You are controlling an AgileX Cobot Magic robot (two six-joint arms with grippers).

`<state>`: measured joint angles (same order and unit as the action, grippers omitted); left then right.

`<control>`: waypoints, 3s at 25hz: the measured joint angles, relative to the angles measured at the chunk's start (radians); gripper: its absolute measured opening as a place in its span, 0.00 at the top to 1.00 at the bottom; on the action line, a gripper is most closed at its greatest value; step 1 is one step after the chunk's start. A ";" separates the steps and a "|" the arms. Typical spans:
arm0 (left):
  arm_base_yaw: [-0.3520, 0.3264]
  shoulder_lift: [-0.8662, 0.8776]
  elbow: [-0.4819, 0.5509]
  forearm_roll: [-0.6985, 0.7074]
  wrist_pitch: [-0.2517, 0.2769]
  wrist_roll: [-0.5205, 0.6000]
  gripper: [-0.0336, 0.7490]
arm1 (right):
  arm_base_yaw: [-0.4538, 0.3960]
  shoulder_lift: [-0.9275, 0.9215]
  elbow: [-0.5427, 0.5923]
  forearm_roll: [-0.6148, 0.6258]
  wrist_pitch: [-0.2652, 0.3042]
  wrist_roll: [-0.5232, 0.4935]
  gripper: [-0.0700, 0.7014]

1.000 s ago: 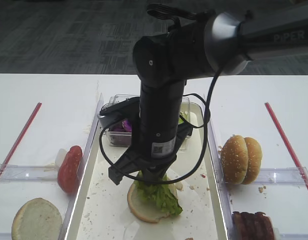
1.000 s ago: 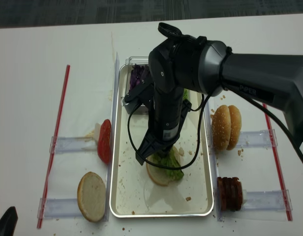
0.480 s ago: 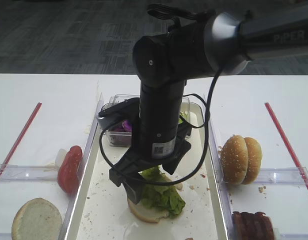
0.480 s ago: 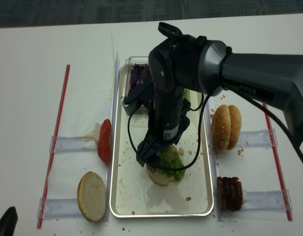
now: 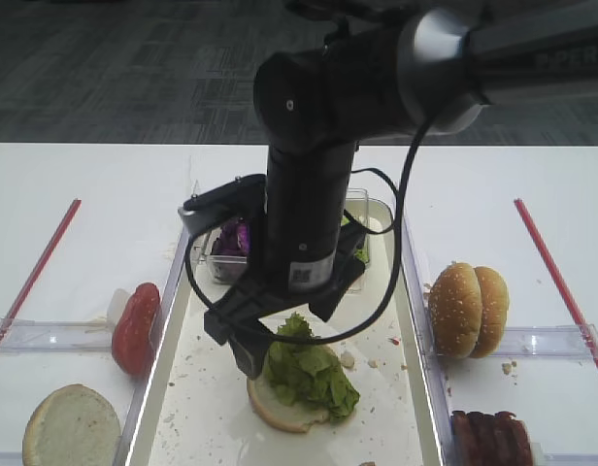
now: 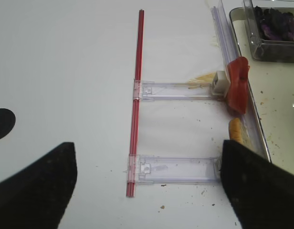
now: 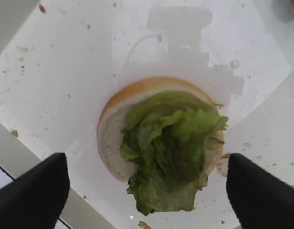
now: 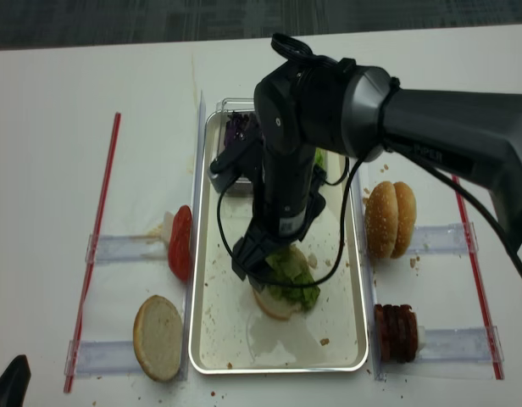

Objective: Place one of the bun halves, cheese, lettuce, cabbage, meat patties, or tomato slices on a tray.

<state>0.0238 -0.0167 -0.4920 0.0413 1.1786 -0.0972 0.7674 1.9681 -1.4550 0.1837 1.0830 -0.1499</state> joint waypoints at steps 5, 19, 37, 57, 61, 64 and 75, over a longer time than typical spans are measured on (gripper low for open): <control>0.000 0.000 0.000 0.000 0.000 0.000 0.19 | 0.000 -0.065 -0.086 -0.004 0.037 0.004 0.02; 0.000 0.000 0.000 0.000 0.000 -0.002 0.19 | -0.005 -0.099 -0.131 -0.049 0.065 0.004 0.02; 0.000 0.000 0.000 0.000 0.000 -0.002 0.19 | -0.704 -0.099 -0.131 -0.058 0.127 0.056 0.02; 0.000 0.000 0.000 0.000 0.000 -0.002 0.19 | -0.767 -0.099 -0.131 -0.079 0.143 0.056 0.02; 0.000 0.000 0.000 0.000 0.000 -0.002 0.19 | -0.767 -0.099 -0.131 -0.079 0.141 0.056 0.02; 0.000 0.000 0.000 0.000 0.000 -0.002 0.19 | -0.767 -0.099 -0.131 -0.079 0.141 0.056 0.02; 0.000 0.000 0.000 0.000 0.000 -0.002 0.19 | -0.767 -0.198 -0.087 -0.080 0.144 0.056 0.02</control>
<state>0.0238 -0.0167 -0.4920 0.0413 1.1786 -0.0990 0.0000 1.7700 -1.5421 0.1034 1.2274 -0.0937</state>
